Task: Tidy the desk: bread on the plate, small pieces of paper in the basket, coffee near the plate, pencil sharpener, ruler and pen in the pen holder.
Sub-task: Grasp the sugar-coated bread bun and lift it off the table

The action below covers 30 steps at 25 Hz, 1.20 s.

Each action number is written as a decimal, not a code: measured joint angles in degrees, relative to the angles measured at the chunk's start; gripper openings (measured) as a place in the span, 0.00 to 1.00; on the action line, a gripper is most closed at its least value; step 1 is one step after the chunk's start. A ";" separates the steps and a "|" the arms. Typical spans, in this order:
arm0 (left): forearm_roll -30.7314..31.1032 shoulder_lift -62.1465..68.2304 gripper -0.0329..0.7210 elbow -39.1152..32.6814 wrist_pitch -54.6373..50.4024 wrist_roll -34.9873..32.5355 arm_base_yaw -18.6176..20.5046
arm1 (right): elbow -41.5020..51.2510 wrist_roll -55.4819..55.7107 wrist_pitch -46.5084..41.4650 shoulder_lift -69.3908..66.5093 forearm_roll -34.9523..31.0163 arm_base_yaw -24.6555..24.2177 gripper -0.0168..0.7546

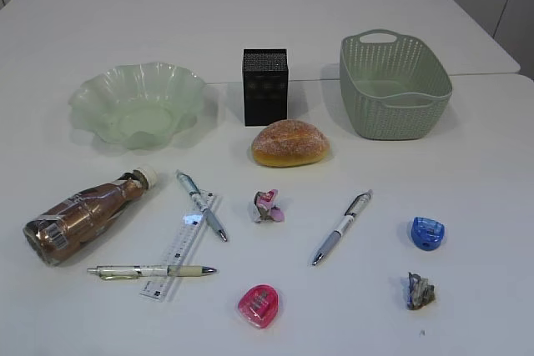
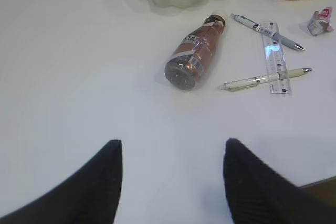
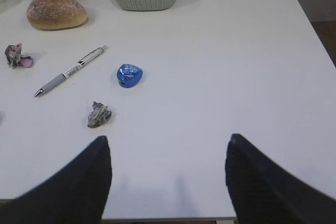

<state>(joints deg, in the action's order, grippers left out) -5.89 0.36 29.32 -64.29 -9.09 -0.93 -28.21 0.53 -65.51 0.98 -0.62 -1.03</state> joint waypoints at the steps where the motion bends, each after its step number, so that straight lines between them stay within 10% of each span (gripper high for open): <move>1: 0.00 0.00 0.61 0.00 0.00 0.00 0.00 | 0.00 0.00 0.00 0.00 0.00 0.00 0.71; 16: 0.11 0.97 0.59 1.98 -3.53 0.00 0.00 | 0.00 0.00 0.00 0.00 0.00 0.00 0.71; 30: 0.02 35.18 0.59 32.00 -8.30 0.00 -2.34 | 0.00 0.00 -0.10 0.00 0.00 0.00 0.71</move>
<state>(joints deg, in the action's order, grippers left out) -5.87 35.54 61.32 -72.60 -9.09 -3.27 -28.21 0.53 -65.61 0.98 -0.62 -1.03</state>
